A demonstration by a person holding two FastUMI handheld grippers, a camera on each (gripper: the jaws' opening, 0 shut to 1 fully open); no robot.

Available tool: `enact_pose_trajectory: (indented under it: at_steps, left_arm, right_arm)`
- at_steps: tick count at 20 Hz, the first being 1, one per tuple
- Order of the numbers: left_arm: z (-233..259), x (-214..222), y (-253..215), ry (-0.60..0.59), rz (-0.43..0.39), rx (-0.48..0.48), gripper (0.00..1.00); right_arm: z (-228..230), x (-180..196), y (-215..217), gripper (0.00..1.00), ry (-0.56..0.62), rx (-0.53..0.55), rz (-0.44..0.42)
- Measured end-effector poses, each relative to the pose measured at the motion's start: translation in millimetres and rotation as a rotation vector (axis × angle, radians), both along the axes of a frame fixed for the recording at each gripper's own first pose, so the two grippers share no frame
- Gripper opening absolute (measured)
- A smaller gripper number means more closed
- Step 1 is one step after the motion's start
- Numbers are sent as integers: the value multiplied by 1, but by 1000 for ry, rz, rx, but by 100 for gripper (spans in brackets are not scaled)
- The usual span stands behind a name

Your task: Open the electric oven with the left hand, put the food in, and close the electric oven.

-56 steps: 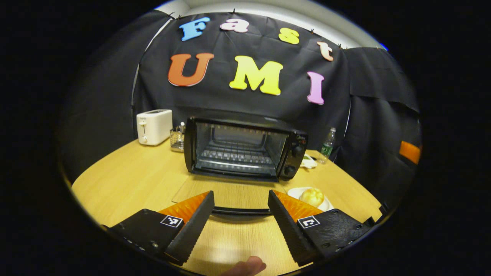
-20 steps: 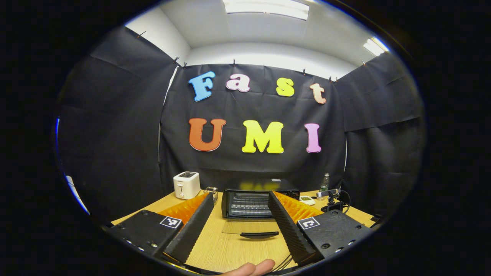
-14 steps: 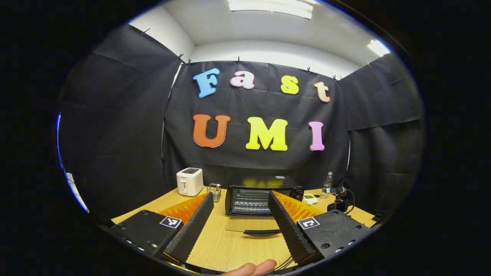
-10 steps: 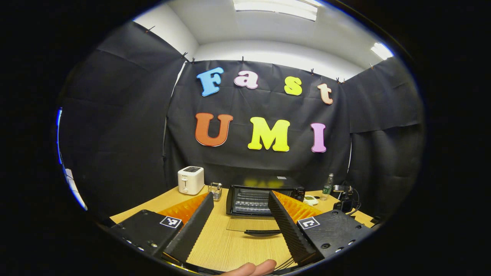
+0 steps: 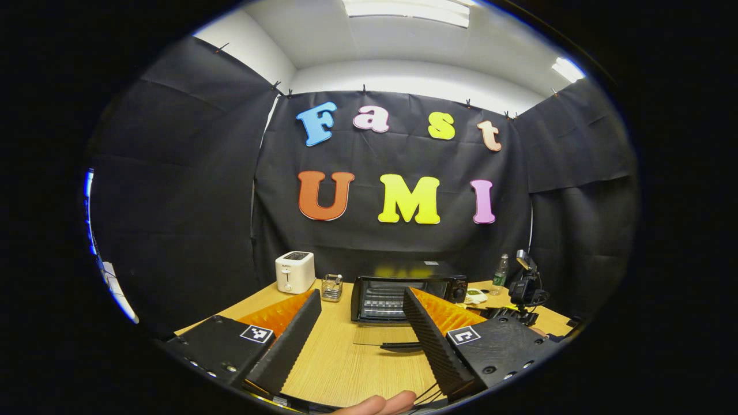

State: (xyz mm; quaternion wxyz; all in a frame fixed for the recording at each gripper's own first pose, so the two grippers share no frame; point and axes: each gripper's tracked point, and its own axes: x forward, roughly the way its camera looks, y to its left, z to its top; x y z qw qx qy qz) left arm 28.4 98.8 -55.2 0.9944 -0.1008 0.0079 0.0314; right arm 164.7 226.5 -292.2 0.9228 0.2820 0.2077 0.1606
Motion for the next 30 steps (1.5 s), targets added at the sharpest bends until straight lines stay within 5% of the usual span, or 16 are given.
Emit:
enact_pose_trajectory:
  at_steps: [2, 6, 17, 23, 26, 30]
  left_arm:
    - [-3, 1, 5, 3, 9, 5, 94]
    - [-10, -1, 7, 11, 9, 13, 94]
    - [-47, 12, 46, 87, 80, 14, 94]
    - [-66, 19, 49, 120, 68, 25, 94]
    - [-63, 17, 46, 113, 65, 30, 94]
    - [-55, 15, 40, 102, 61, 22, 94]
  right_arm:
    - [10, 7, 27, 82, -12, 137, -20]
    - [8, 25, 70, 82, -4, 182, -35]
    - [-29, 135, 103, 82, 8, 68, -208]
    - [-30, 191, 103, 82, -131, -163, -188]
    - [-33, 193, 102, 87, -153, -233, -179]
    - [-24, 171, 108, 95, -162, -159, -122]
